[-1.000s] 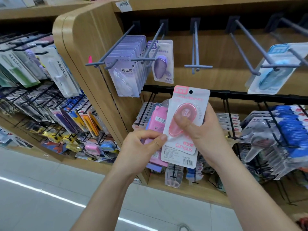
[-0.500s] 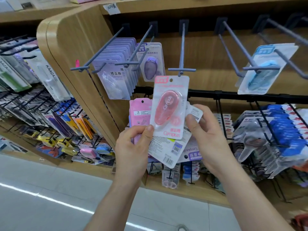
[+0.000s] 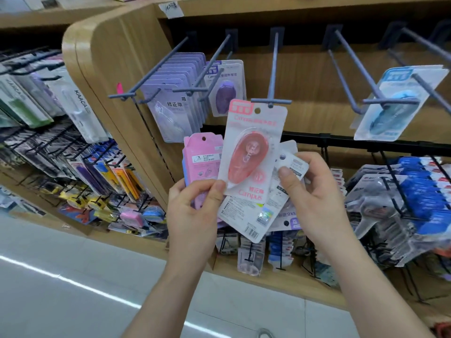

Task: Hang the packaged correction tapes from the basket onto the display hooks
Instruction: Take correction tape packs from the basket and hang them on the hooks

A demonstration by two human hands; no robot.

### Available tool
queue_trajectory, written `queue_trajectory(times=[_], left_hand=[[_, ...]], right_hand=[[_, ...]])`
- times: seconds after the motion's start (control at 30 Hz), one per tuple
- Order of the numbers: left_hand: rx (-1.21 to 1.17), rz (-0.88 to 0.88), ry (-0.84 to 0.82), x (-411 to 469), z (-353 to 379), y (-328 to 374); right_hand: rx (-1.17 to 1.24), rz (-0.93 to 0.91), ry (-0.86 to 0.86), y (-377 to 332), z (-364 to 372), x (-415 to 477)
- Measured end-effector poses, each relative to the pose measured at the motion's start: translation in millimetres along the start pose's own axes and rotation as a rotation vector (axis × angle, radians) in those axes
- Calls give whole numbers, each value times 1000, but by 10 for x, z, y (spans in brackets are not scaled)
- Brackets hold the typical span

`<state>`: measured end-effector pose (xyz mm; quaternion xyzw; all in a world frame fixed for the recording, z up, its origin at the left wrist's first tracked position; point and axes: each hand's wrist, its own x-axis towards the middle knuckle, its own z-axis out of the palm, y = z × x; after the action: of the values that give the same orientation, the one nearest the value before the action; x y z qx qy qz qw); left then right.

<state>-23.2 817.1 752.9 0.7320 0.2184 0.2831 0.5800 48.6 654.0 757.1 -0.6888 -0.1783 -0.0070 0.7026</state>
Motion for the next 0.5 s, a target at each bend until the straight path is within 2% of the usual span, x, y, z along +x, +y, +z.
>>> queue_trajectory(times=[0.23, 0.5], left_hand=[[89, 98, -28, 21, 55, 117], [66, 35, -94, 41, 13, 79]], right_hand=[[16, 17, 27, -112, -20, 26], [48, 87, -5, -115, 38, 72]])
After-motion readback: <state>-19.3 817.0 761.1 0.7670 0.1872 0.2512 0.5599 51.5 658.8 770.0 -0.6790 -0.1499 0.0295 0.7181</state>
